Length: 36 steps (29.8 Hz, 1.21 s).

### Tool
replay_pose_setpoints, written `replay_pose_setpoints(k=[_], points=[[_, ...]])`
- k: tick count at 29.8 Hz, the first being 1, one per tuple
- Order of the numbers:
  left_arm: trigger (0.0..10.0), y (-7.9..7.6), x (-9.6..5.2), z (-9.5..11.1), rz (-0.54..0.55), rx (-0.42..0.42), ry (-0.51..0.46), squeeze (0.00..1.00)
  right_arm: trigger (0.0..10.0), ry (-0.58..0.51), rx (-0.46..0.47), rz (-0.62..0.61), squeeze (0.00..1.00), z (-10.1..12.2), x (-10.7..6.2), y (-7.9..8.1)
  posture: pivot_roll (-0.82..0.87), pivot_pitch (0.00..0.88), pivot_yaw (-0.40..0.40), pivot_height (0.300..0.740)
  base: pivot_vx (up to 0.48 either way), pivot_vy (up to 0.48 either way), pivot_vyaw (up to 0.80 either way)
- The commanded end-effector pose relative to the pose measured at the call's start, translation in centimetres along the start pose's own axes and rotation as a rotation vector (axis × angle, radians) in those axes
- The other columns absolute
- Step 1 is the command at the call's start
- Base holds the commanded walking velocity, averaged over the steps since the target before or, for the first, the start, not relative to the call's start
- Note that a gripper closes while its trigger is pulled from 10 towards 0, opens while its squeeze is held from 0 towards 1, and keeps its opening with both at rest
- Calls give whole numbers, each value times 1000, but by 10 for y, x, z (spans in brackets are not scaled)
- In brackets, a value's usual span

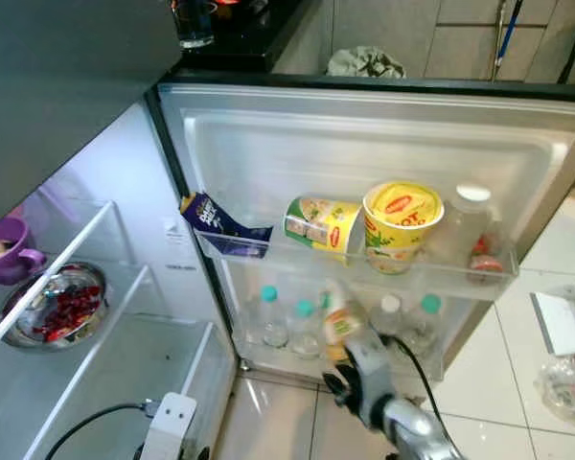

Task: Restocking fridge

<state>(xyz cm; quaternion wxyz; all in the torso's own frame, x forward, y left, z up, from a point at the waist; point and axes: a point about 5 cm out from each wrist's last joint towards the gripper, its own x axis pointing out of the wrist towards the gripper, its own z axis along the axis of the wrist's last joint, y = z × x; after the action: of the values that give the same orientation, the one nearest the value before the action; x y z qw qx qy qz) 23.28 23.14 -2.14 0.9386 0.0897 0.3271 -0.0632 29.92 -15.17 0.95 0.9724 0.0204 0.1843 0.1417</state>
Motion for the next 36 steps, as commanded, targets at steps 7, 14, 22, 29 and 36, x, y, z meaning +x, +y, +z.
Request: replay_pose_setpoints(k=[7,14,22,29,36], points=[[10000,-10,6,-8,4,-48,41,0,10000,-47,146,-249,0,-19,-31,-46,-64,144,46,626,0,0,0],[10000,-14,11,-8,24,-118,49,0,10000,20,192,-406,0,-41,-54,-69,-84,115,55,626,0,0,0],[10000,-19,12,-14,47,-139,60,0,10000,100,125,-320,0,-51,-52,-58,-92,89,17,626,0,0,0],[10000,-27,12,-18,55,-153,56,0,10000,138,67,-227,0,-45,-44,-53,-96,83,-44,626,0,0,0],[10000,-32,11,-24,60,-153,55,0,10000,145,66,-211,0,-39,-41,-57,-89,81,-81,626,0,0,0]])
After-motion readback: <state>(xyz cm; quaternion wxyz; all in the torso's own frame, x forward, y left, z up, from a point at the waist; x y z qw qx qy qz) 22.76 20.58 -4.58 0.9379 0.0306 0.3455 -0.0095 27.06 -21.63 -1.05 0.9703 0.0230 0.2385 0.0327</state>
